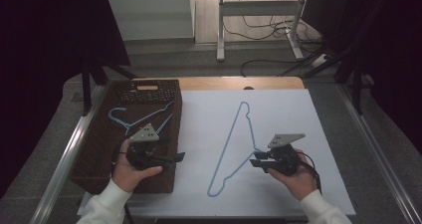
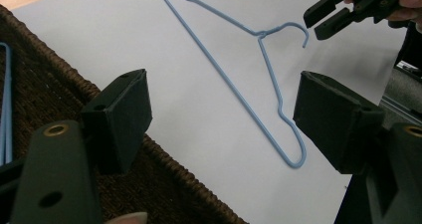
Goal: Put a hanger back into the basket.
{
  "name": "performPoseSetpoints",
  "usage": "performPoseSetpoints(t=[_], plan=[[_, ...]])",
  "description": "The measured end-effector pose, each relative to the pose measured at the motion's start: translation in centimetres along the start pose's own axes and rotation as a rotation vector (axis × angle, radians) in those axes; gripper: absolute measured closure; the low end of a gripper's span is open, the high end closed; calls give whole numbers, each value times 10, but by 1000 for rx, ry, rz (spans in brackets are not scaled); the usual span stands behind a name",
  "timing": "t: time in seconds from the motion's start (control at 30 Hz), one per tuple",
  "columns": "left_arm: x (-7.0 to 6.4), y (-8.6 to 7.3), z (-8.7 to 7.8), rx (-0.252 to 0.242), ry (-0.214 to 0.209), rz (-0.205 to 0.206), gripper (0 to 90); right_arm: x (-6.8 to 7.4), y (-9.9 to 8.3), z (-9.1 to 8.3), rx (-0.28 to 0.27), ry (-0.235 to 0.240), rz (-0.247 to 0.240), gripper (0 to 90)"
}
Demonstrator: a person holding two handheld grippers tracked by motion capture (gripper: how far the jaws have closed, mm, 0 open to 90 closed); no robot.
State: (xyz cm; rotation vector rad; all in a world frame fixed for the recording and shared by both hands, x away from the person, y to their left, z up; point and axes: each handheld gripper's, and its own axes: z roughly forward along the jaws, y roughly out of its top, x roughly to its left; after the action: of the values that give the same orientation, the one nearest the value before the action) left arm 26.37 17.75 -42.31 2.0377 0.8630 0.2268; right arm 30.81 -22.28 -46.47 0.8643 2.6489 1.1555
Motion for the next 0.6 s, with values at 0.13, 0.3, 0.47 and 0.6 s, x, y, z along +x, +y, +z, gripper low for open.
performPoseSetpoints(t=[0.13,0.3,0.47,0.6], plan=[[0,0,0,2,0,3,228,-1,1,3,22,12,9,788],[-1,0,1,6,0,6,231,-2,1,4,25,15,9,854],[-2,0,3,12,-2,9,232,1,4,15,52,20,-9,896],[-3,1,4,13,-4,13,232,-2,8,28,78,-2,-11,898]])
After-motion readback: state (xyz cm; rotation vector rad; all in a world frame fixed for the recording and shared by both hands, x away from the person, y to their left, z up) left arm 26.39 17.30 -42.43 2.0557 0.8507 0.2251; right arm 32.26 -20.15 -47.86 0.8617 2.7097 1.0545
